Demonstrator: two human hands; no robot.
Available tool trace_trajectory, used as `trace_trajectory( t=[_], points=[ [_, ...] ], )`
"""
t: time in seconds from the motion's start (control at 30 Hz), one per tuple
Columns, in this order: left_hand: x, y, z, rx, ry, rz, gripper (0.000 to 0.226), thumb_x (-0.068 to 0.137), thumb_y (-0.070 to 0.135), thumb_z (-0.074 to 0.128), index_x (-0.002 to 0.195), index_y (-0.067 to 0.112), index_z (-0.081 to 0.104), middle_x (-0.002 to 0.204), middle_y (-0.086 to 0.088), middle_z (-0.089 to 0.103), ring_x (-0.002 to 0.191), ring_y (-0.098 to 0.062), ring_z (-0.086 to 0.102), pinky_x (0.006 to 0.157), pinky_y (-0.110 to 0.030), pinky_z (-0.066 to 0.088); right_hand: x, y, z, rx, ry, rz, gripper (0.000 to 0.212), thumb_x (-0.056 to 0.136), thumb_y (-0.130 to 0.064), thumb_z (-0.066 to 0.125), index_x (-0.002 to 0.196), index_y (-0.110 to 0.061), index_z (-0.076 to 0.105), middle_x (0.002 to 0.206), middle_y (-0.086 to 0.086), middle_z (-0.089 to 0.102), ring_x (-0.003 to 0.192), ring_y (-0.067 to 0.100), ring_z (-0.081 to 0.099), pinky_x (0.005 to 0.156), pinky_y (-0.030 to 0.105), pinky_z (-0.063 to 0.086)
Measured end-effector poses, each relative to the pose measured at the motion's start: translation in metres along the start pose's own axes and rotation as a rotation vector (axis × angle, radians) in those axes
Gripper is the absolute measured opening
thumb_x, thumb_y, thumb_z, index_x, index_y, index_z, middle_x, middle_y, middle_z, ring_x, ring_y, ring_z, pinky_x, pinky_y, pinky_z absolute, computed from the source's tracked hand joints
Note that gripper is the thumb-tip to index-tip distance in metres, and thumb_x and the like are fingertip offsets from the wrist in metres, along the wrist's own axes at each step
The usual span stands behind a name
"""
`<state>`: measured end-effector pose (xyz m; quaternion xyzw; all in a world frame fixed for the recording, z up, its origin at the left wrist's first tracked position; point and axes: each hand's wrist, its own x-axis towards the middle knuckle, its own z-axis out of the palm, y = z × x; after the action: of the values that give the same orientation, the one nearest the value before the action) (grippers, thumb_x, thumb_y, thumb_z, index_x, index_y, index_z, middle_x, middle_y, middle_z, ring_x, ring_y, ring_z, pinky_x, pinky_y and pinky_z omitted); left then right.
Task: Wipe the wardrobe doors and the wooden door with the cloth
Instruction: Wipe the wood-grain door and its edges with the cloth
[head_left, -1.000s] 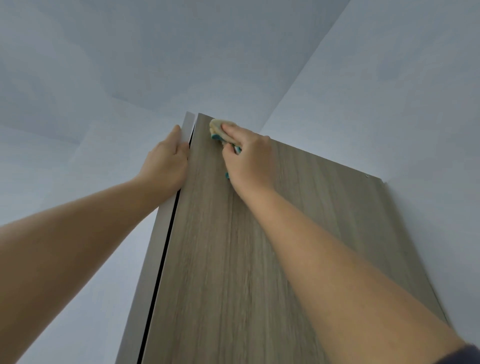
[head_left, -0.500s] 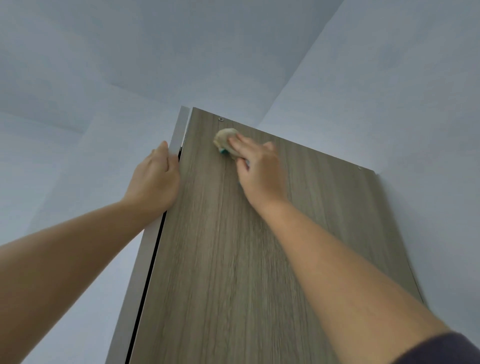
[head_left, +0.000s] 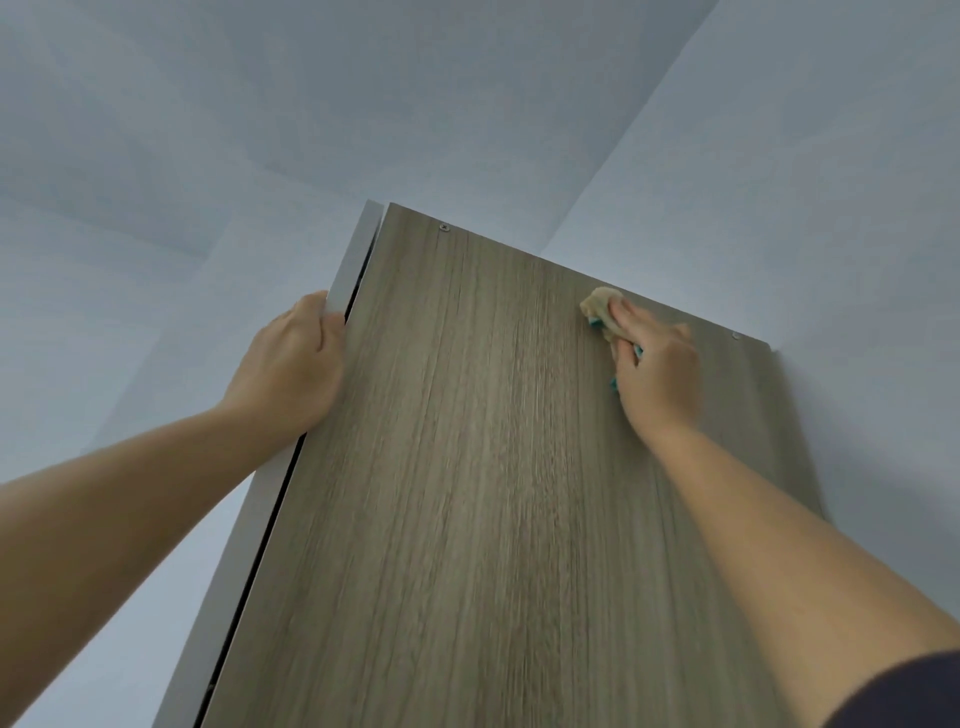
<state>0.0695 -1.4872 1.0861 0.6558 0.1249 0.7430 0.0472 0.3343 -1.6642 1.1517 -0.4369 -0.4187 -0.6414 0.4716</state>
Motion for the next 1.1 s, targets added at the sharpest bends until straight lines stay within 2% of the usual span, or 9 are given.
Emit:
trace_trajectory(
  t=[0.17,0.23,0.3,0.33,0.4,0.57,0.8,0.93,1.1],
  points=[
    [-0.001,0.001,-0.001,0.006,0.005,-0.005,0.035,0.105,0.031,0.025,0.088,0.010,0.047,0.081,-0.005,0.053,0.071,-0.016,0.045,0.057,-0.030,0.030,0.001,0.034,-0.014,-0.018,0.012,0.104,0.042,0.098,-0.006,0.048,0.136,-0.023,0.057,0.140,-0.005,0.055,0.117,0.029,0.047,0.094,0.020,0.030],
    [-0.001,0.001,-0.001,0.001,0.004,-0.005,0.037,0.105,0.032,0.025,0.089,0.008,0.047,0.082,-0.008,0.054,0.072,-0.020,0.046,0.057,-0.031,0.031,0.001,0.051,-0.021,-0.042,0.013,0.155,0.043,0.098,-0.007,0.048,0.137,-0.023,0.056,0.141,-0.005,0.054,0.124,0.029,0.047,0.101,0.021,0.029],
    [-0.001,0.000,-0.003,-0.009,0.000,-0.005,0.039,0.105,0.033,0.026,0.091,0.005,0.048,0.086,-0.013,0.056,0.078,-0.029,0.050,0.060,-0.033,0.033,0.000,0.069,-0.029,-0.071,0.016,0.178,0.043,0.096,-0.005,0.048,0.136,-0.020,0.056,0.141,-0.002,0.054,0.129,0.030,0.047,0.113,0.032,0.031],
    [-0.001,0.000,-0.002,-0.014,-0.001,-0.004,0.039,0.105,0.033,0.026,0.092,0.004,0.048,0.087,-0.015,0.057,0.081,-0.033,0.051,0.060,-0.034,0.034,-0.001,0.079,-0.033,-0.097,0.024,0.197,0.044,0.096,-0.005,0.048,0.136,-0.018,0.056,0.141,0.000,0.055,0.129,0.032,0.048,0.113,0.040,0.034],
    [-0.002,-0.001,-0.002,-0.020,-0.003,-0.005,0.039,0.105,0.034,0.027,0.091,0.004,0.049,0.089,-0.016,0.058,0.085,-0.035,0.052,0.061,-0.035,0.034,-0.005,0.094,-0.042,-0.169,0.058,0.238,0.045,0.094,-0.004,0.048,0.136,-0.018,0.056,0.139,0.004,0.057,0.123,0.039,0.049,0.108,0.048,0.039],
    [-0.001,-0.002,-0.003,-0.023,-0.008,-0.017,0.039,0.104,0.035,0.028,0.085,0.009,0.050,0.083,-0.011,0.057,0.075,-0.027,0.050,0.061,-0.034,0.034,-0.016,0.112,-0.062,-0.357,0.034,0.370,0.046,0.096,-0.008,0.047,0.140,-0.021,0.053,0.127,0.018,0.062,0.110,0.044,0.048,0.089,0.046,0.045],
    [-0.003,-0.002,-0.002,-0.042,0.004,-0.016,0.038,0.104,0.033,0.031,0.077,0.012,0.048,0.076,-0.007,0.053,0.070,-0.024,0.046,0.060,-0.034,0.033,-0.035,0.120,-0.075,-0.478,0.041,0.480,0.044,0.093,-0.007,0.046,0.135,-0.016,0.057,0.124,0.020,0.062,0.107,0.046,0.055,0.090,0.044,0.046],
    [-0.004,-0.001,-0.002,-0.067,-0.007,-0.028,0.037,0.104,0.033,0.031,0.078,0.014,0.050,0.077,-0.007,0.054,0.069,-0.022,0.047,0.059,-0.033,0.033,-0.031,0.103,-0.074,-0.423,0.029,0.595,0.046,0.092,-0.008,0.046,0.134,-0.022,0.057,0.125,0.019,0.061,0.112,0.046,0.054,0.092,0.043,0.045],
    [-0.003,-0.003,-0.002,-0.126,-0.027,-0.045,0.035,0.104,0.033,0.031,0.080,0.023,0.054,0.079,-0.001,0.057,0.074,-0.018,0.051,0.060,-0.033,0.034,-0.038,0.073,-0.063,-0.321,0.034,0.578,0.046,0.094,-0.009,0.044,0.138,-0.021,0.053,0.135,0.015,0.056,0.117,0.043,0.053,0.099,0.044,0.043]
  ],
)
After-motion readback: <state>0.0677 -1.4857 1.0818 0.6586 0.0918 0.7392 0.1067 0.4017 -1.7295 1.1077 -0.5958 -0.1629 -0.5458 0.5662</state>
